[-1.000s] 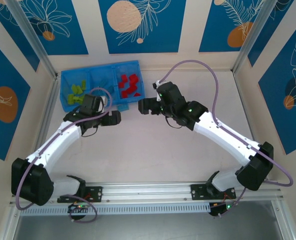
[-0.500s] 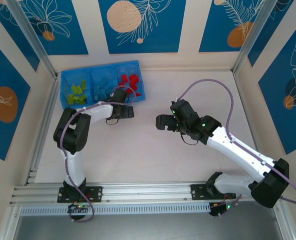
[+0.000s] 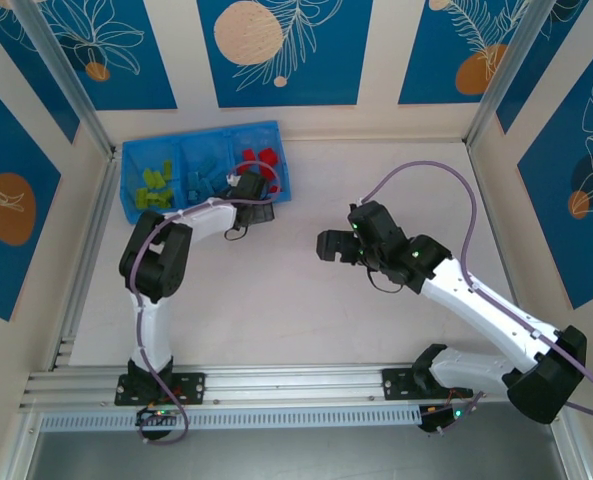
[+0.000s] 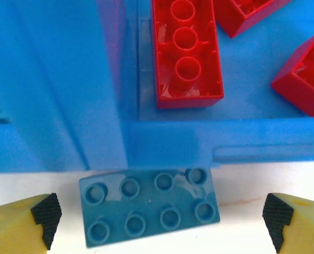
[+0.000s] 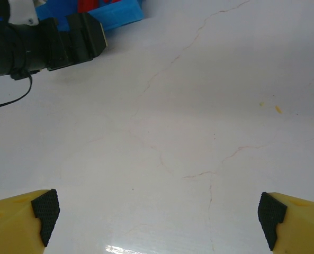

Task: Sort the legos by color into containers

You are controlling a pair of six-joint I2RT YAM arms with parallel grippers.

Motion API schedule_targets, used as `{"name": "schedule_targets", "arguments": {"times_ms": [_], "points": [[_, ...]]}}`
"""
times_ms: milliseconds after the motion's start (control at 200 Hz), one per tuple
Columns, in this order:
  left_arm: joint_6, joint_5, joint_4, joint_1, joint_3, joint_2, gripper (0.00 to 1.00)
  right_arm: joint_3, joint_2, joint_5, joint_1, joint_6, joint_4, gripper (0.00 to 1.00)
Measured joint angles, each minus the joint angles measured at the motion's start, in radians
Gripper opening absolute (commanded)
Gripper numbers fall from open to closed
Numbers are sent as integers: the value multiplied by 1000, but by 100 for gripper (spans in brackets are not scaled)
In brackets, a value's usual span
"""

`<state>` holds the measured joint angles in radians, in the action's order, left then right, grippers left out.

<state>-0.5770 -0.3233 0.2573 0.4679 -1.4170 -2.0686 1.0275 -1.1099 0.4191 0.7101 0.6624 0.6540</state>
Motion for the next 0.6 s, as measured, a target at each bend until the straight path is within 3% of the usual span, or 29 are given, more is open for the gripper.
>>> {"name": "schedule_targets", "arguments": {"times_ms": [360,600], "points": [[-24,12,20,0,-12,-32,75,-27,42,-8,-4,15,16,99],[-19,56,-30,-1,84,27,69,-27,42,-19,-4,26,16,99]]}}
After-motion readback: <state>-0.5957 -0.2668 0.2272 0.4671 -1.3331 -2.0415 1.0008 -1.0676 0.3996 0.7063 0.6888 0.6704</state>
